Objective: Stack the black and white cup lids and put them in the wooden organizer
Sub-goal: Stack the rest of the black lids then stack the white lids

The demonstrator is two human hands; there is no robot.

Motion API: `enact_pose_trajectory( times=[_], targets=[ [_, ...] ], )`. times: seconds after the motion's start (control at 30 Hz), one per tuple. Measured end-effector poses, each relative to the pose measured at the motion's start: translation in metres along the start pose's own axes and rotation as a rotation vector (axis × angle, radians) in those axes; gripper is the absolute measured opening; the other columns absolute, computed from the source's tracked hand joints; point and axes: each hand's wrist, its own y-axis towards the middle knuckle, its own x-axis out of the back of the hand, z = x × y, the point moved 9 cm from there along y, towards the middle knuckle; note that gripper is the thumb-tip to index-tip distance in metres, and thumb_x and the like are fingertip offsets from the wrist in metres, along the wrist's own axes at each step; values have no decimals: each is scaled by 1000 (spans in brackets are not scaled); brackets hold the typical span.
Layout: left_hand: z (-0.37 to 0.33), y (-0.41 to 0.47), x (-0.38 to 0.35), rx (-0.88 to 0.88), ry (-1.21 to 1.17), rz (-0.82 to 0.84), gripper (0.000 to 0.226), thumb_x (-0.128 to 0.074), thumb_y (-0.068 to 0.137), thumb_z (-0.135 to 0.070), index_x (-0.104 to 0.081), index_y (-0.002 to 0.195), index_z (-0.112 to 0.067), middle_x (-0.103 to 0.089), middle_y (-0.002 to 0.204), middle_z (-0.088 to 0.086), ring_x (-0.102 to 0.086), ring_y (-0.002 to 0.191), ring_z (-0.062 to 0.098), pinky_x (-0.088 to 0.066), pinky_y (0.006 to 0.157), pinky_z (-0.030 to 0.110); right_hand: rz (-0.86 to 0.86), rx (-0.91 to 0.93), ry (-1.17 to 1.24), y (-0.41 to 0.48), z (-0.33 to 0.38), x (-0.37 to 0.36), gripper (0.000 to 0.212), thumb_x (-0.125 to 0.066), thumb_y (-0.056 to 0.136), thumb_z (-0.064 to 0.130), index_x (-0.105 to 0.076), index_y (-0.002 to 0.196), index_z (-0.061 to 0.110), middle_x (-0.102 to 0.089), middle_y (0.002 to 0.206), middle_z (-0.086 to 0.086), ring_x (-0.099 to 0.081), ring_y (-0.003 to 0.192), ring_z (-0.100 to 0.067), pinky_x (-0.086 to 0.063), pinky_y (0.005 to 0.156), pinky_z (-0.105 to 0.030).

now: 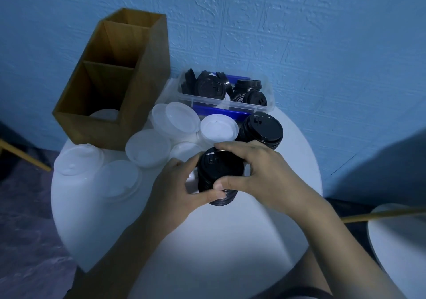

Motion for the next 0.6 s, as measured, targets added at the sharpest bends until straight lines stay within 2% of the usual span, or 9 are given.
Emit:
enact_pose_trajectory(
  times=[0.03, 0.1, 0.17, 0.23, 0.3, 0.37, 0.43, 0.5, 0.6],
  targets=[
    [0, 0, 0, 1, 4, 1, 78, -64, 56, -77, -45, 128, -57, -51, 86, -19, -48, 96, -6, -39, 70, 19, -26, -13, 16, -2, -3, -1, 72, -81, 76, 52, -54, 141, 39, -51, 107, 37, -44, 115, -3, -33, 94, -8],
    [0, 0, -3, -12, 6, 14, 81, -64, 59, -78, -38, 133, -58, -53, 95, -25, -47, 100, -6, -41, 73, 19, -63, -32, 58, -6, -9, -4, 73, -82, 74, 55, -54, 140, 41, -55, 111, 30, -45, 117, 1, -31, 94, -4],
    [-1, 0, -5, -44, 10, 35, 88, -63, 65, -79, -28, 142, -57, -52, 109, -29, -47, 103, -4, -48, 78, 21, -89, -57, 142, -9, -15, -9, 78, -79, 67, 64, -55, 139, 43, -58, 120, 23, -47, 121, 2, -34, 100, -9],
    [-1, -1, -4, -59, -2, 41, 89, -63, 66, -77, -24, 144, -58, -50, 110, -33, -47, 105, -4, -51, 81, 25, -92, -86, 225, -11, -22, -12, 81, -74, 63, 68, -54, 139, 46, -59, 124, 22, -51, 123, 3, -40, 105, -20],
    [-2, -1, -4, -62, -21, 39, 85, -64, 65, -70, -26, 140, -62, -49, 107, -43, -45, 107, -7, -50, 83, 26, -44, -96, 352, -13, -29, -13, 74, -82, 73, 54, -54, 140, 42, -63, 128, 22, -55, 124, 2, -44, 107, -24],
    [-6, -2, -4, -80, -19, 39, 80, -63, 65, -65, -30, 138, -64, -45, 111, -50, -46, 108, -8, -48, 85, 25, 28, -99, 516, -14, -32, -13, 64, -80, 87, 22, -53, 144, 30, -67, 127, 24, -59, 122, 4, -47, 100, -18],
    [-8, -2, -3, -101, -2, 31, 80, -64, 67, -63, -32, 140, -63, -47, 112, -48, -48, 108, -4, -47, 87, 24, 48, -84, 558, -15, -32, -11, 61, -73, 90, 10, -52, 145, 24, -68, 124, 26, -60, 120, 5, -45, 95, -11],
    [-8, -3, -1, -117, 7, 9, 80, -61, 71, -61, -32, 146, -55, -48, 110, -46, -50, 106, 1, -47, 89, 26, 24, -75, 537, -14, -33, -11, 60, -73, 90, 15, -52, 144, 25, -66, 125, 29, -59, 121, 7, -44, 98, -10],
    [-5, -3, -1, -104, -31, -20, 70, -51, 83, -61, -33, 149, -48, -52, 111, -38, -52, 112, 8, -53, 91, 38, -9, -84, 511, -14, -37, -12, 63, -72, 84, 33, -51, 143, 33, -68, 125, 26, -58, 123, 5, -44, 107, -20]
  ],
)
